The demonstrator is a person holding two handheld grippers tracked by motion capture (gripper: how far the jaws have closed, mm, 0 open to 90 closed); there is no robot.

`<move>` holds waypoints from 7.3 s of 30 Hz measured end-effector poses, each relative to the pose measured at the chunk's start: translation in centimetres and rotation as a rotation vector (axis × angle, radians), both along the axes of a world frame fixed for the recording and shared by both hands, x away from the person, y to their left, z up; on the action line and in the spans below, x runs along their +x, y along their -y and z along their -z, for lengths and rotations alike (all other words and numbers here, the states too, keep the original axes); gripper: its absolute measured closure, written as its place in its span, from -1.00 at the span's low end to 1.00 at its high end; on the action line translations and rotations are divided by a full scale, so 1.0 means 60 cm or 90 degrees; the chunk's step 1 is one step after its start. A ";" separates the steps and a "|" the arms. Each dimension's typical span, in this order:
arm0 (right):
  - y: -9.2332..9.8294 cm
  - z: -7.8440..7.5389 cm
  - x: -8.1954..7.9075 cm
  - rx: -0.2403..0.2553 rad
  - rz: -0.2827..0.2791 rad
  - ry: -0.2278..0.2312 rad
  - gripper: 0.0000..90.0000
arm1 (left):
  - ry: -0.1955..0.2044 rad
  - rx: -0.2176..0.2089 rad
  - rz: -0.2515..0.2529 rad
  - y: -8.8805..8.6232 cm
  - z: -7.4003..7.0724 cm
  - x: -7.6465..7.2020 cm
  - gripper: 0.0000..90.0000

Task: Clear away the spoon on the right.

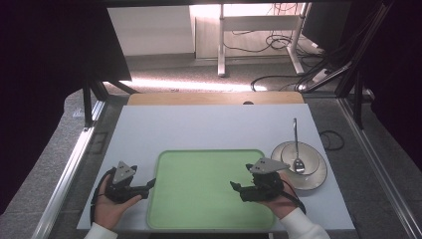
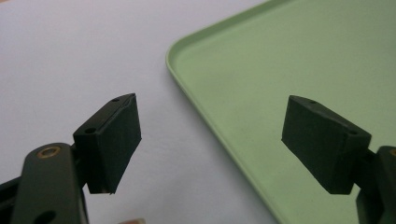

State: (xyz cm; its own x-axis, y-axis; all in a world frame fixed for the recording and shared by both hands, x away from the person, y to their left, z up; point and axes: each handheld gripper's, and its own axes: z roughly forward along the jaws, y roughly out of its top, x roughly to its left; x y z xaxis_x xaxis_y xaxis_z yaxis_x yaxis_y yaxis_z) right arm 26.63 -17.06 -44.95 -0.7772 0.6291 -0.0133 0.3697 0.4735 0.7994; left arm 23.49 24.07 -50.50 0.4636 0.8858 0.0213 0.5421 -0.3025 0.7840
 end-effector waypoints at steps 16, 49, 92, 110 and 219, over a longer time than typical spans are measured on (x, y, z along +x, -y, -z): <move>0.009 -0.065 0.053 0.010 0.006 -0.016 -0.38 | 0.006 -0.007 0.005 0.003 -0.004 0.001 -0.57; 0.112 -0.084 0.111 0.060 0.082 -0.009 -0.31 | 0.008 0.004 0.005 0.006 -0.006 -0.004 -0.57; 0.235 -0.039 0.216 0.002 0.310 -0.056 -0.17 | 0.008 0.004 0.003 0.004 -0.006 -0.003 -0.57; 0.244 -0.009 0.242 -0.011 0.316 -0.099 0.19 | 0.006 0.004 0.003 0.005 -0.005 -0.004 -0.57; 0.129 -0.154 0.121 0.128 0.069 -0.045 0.98 | 0.019 -0.001 -0.009 -0.008 -0.011 -0.005 -0.57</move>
